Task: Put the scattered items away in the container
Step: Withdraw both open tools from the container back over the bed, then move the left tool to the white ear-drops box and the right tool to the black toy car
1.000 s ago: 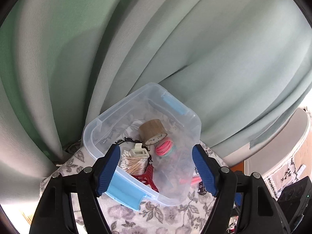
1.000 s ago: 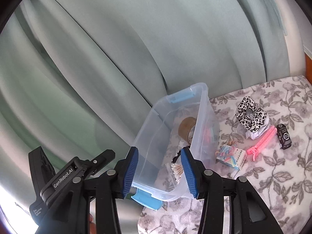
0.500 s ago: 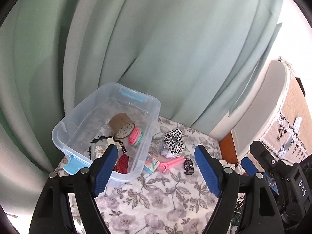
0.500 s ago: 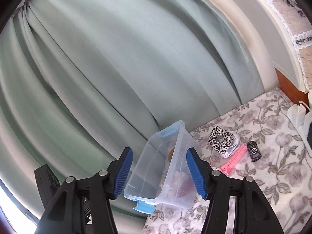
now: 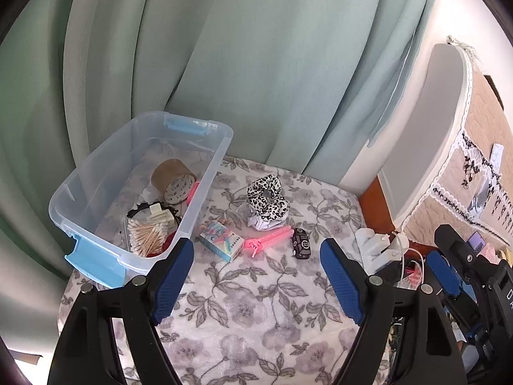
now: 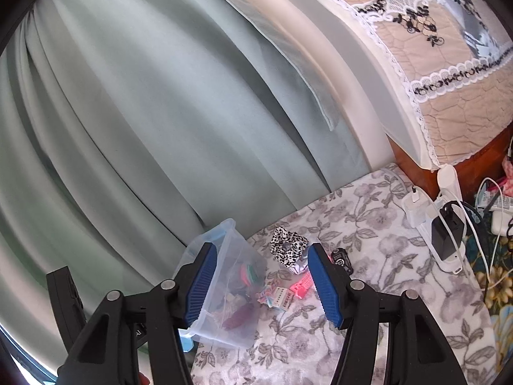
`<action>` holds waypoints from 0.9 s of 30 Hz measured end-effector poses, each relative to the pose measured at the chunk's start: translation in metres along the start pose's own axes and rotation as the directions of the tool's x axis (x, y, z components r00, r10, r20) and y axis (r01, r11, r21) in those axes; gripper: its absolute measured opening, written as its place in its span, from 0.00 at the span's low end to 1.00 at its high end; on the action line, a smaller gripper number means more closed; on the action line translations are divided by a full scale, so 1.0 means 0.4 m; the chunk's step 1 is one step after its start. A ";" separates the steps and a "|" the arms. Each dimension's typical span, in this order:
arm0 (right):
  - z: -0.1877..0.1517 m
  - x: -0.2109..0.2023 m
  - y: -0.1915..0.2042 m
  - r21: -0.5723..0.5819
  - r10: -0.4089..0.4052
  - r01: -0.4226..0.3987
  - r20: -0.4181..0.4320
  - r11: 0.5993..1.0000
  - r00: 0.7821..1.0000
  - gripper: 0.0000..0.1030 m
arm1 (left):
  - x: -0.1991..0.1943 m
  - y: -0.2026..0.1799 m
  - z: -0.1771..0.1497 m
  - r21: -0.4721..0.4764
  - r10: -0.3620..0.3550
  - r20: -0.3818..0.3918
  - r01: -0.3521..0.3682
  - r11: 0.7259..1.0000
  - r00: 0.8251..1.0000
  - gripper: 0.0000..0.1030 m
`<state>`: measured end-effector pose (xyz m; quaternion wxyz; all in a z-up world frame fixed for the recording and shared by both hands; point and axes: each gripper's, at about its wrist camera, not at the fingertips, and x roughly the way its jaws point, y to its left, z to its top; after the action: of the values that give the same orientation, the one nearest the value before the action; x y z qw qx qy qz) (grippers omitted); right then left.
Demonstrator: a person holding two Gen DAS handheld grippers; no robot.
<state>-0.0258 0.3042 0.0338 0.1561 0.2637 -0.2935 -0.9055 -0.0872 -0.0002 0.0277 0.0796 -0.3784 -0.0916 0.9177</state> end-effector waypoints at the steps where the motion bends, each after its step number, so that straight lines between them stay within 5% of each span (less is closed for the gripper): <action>1: -0.003 0.005 -0.008 0.003 -0.002 0.002 -0.009 1.000 1.000 0.61 | 0.010 -0.001 -0.006 -0.002 0.005 -0.011 -0.005 1.000 1.000 0.79; 11: -0.041 0.081 -0.095 0.023 -0.049 0.051 -0.098 0.998 0.994 0.61 | 0.123 -0.044 -0.076 0.044 0.020 -0.105 -0.015 0.999 0.994 0.79; 21: -0.092 0.183 -0.221 0.089 -0.097 0.114 -0.177 0.990 0.979 0.61 | 0.278 -0.019 -0.138 -0.022 0.106 -0.196 -0.112 0.993 0.975 0.79; 27: -0.132 0.248 -0.298 0.114 -0.124 0.154 -0.237 0.981 0.964 0.61 | 0.347 0.011 -0.135 -0.104 0.158 -0.168 -0.177 0.979 0.973 0.79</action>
<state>-0.0916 0.3300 -0.1140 0.1071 0.3960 -0.3134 -0.8564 -0.1465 0.0311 -0.1053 -0.0137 -0.4609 -0.1068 0.8809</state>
